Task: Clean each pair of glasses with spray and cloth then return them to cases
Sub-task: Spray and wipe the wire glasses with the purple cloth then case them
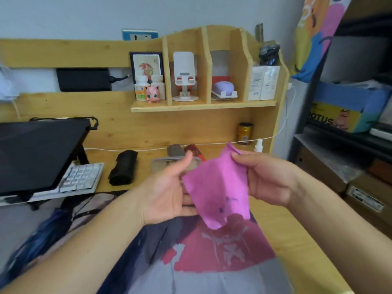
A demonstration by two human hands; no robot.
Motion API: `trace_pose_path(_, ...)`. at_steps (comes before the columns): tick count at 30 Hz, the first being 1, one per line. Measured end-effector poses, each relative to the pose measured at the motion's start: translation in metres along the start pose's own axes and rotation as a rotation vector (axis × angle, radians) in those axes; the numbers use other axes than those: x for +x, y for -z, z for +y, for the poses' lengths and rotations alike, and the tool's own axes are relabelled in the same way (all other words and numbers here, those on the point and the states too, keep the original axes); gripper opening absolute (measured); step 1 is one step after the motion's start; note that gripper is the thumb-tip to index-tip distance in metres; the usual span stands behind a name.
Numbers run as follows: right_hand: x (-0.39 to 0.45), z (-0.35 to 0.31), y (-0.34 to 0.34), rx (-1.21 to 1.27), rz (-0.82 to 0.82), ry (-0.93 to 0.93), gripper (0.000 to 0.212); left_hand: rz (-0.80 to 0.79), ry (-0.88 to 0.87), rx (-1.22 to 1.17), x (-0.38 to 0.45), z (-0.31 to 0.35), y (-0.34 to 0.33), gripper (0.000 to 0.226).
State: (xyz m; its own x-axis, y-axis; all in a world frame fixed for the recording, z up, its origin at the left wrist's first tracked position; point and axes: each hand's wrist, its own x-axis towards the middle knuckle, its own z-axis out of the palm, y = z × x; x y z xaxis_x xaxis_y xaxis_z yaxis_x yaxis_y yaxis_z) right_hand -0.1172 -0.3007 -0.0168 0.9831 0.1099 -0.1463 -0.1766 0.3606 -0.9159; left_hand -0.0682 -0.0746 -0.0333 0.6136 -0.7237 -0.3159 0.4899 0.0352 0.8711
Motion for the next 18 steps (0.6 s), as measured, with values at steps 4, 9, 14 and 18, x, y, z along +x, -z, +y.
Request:
trace_pose_path(4,-0.006,0.000,0.024,-0.031,0.195,-0.070,0.013,0.301,-0.222,0.046,0.000,-0.012,-0.006,0.053)
trace_pose_path(9,-0.008,0.012,0.041,-0.151,0.182,-0.157,0.015,0.418,-0.295,0.454,0.001,-0.009,-0.015,0.042)
trace_pose_path(14,0.002,-0.007,0.036,-0.318,0.266,-0.014,0.028,0.530,-0.379,0.637,0.010,0.010,-0.014,0.022)
trace_pose_path(18,0.007,-0.017,0.034,-0.502,0.398,0.100,0.031,0.544,-0.431,0.531,0.009,0.022,-0.016,0.021)
